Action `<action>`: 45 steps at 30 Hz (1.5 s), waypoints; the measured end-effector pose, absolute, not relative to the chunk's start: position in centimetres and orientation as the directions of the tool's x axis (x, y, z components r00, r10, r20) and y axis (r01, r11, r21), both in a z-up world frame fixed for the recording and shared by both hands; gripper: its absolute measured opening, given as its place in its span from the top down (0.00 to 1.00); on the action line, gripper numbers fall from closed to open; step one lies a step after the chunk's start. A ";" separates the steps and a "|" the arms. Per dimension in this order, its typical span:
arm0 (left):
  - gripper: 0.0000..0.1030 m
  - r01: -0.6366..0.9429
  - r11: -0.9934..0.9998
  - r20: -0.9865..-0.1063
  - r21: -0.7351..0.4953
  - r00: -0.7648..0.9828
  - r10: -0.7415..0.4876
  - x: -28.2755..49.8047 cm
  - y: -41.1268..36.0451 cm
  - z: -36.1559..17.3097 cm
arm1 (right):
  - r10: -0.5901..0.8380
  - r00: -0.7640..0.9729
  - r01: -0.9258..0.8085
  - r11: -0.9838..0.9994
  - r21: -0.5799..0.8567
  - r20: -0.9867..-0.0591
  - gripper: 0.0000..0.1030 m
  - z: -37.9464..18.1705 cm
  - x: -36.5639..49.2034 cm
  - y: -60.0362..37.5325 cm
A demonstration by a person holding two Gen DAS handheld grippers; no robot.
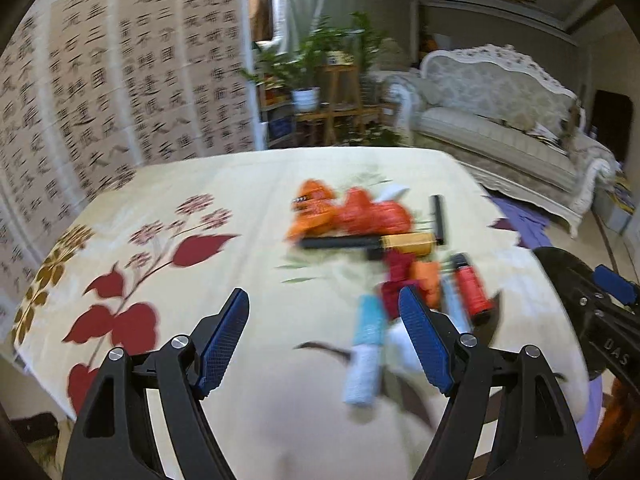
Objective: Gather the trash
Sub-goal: 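Return to the table and grasp the white tissue ball with the right tool, then grasp the blue-white tube with the left tool while the right tool holds the tissue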
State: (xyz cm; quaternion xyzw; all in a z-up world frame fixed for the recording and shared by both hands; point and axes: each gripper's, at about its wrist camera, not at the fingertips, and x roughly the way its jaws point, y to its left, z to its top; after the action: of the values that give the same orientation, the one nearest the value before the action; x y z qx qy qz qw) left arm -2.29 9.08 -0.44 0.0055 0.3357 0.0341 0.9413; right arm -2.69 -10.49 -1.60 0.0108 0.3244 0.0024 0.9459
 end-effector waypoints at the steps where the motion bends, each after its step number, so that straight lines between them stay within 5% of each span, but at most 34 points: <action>1: 0.27 -0.079 0.996 -0.634 0.031 0.769 0.081 -2.4 10.0 -0.6 | 0.021 0.789 -0.013 1.000 0.018 -0.614 0.39 -1.6 -2.6 -9.7; 19: 0.27 -0.206 0.978 -0.659 0.028 0.732 0.173 -3.4 17.4 -3.0 | 0.140 0.716 -0.239 0.970 -0.052 -0.683 0.41 -3.9 -2.0 1.1; 25: 0.27 -0.194 0.981 -0.672 0.013 0.725 0.153 -3.3 17.4 -3.5 | 0.150 0.670 -0.270 0.962 -0.050 -0.727 0.68 -5.3 -1.5 1.8; 42: 0.27 -0.021 1.000 -0.696 0.003 0.718 0.017 -1.8 9.6 -3.9 | 0.061 0.754 -0.098 0.995 -0.021 -0.654 0.72 -2.9 -2.2 -6.0; 45: 0.34 0.003 1.000 -0.715 0.011 0.699 0.006 -1.3 8.5 -4.4 | 0.048 0.751 -0.066 0.998 -0.003 -0.658 0.72 -3.3 -2.0 -7.7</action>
State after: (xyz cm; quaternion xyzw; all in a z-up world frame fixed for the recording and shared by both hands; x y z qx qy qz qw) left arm -1.33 8.51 -4.43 0.0058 0.3876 0.0010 0.9218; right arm -2.05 -7.67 -3.29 -0.0128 0.3512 0.0302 0.9357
